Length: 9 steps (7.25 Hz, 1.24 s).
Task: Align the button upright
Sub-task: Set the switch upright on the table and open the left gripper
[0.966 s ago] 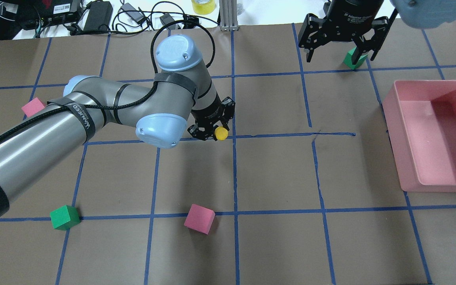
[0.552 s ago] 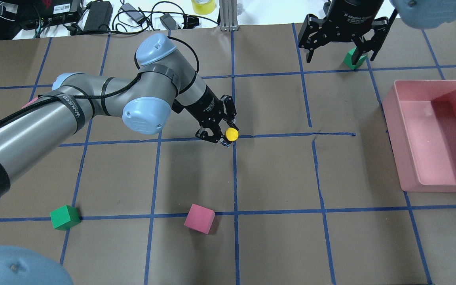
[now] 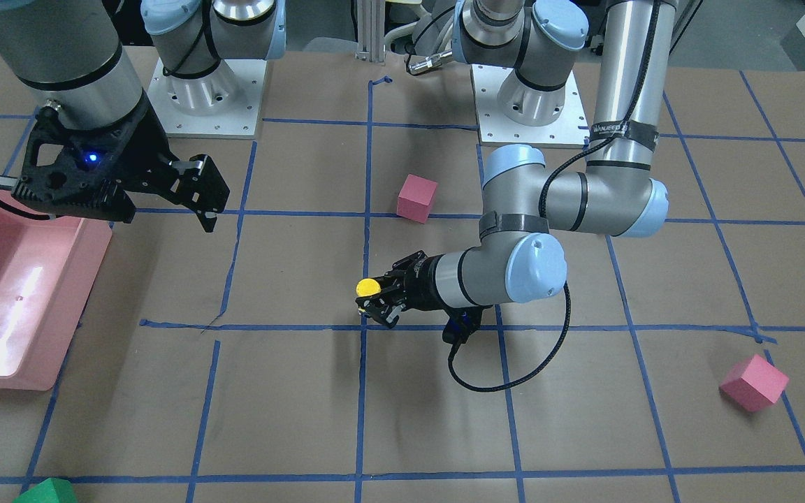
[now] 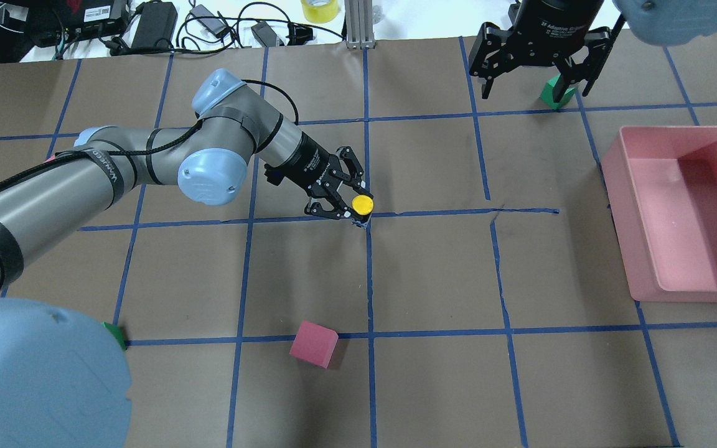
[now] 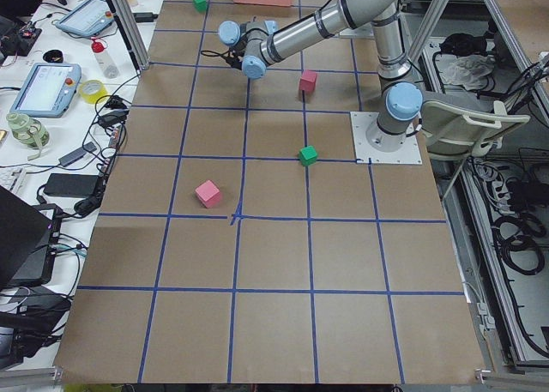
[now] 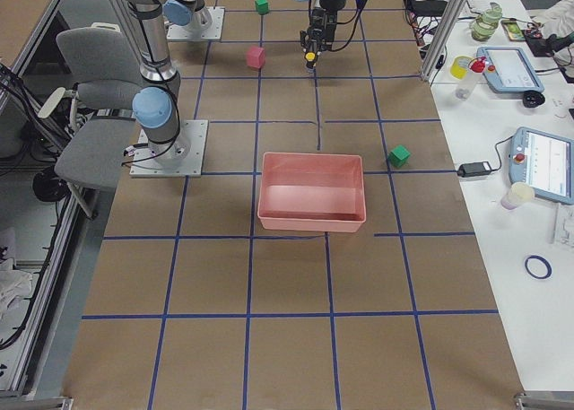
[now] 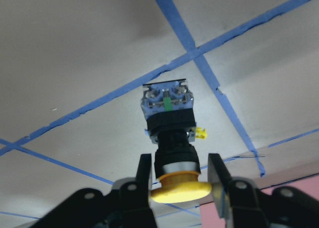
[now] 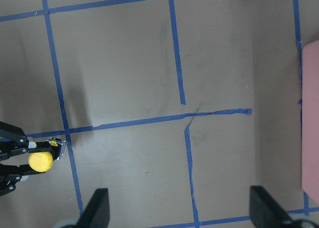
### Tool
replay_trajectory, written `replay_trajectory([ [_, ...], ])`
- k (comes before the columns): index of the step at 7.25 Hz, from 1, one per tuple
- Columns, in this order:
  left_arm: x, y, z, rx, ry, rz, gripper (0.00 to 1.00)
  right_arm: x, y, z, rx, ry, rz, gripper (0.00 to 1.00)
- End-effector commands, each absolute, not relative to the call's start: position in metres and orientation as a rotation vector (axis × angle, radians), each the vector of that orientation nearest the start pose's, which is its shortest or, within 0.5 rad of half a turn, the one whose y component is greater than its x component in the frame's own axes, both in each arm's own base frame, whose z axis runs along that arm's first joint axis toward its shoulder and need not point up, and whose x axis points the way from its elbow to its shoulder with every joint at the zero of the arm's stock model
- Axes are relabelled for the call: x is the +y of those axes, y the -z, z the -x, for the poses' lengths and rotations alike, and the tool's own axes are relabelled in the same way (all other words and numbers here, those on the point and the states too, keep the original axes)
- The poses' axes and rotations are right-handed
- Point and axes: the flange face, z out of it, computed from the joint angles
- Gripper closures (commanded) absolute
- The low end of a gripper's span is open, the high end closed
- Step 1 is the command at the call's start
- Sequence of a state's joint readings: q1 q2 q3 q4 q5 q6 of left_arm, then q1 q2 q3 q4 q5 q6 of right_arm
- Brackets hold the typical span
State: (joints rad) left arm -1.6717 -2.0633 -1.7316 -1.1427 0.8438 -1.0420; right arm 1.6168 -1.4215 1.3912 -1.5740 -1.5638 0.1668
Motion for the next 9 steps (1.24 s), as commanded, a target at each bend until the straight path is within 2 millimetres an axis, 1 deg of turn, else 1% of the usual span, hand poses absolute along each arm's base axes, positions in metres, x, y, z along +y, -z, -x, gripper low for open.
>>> replay_trajectory([
  [1,-0.576,-0.188,0.259,3.026,-1.142,1.727,1.0,-0.552,-0.498,-0.159,3.126,0.049,-0.189,0.0],
  [2,-0.575,-0.182,0.26,3.024,-1.188,1.733,1.0,-0.551,-0.499,-0.159,3.126,0.051,-0.189,0.0],
  [5,-0.581,-0.178,0.26,3.015,-1.186,1.747,1.0,-0.552,-0.498,-0.159,3.126,0.049,-0.187,0.0],
  [6,-0.583,-0.179,0.26,3.014,-1.176,1.75,0.96,-0.552,-0.498,-0.159,3.126,0.049,-0.185,0.0],
  [7,-0.583,-0.177,0.26,3.012,-1.177,1.752,0.3,-0.552,-0.498,-0.159,3.126,0.049,-0.185,0.0],
  [8,-0.583,-0.179,0.26,3.017,-1.171,1.751,0.1,-0.552,-0.498,-0.159,3.126,0.049,-0.185,0.0],
  [9,-0.585,-0.181,0.26,3.034,-1.156,1.744,0.0,-0.552,-0.498,-0.159,3.126,0.049,-0.185,0.0],
])
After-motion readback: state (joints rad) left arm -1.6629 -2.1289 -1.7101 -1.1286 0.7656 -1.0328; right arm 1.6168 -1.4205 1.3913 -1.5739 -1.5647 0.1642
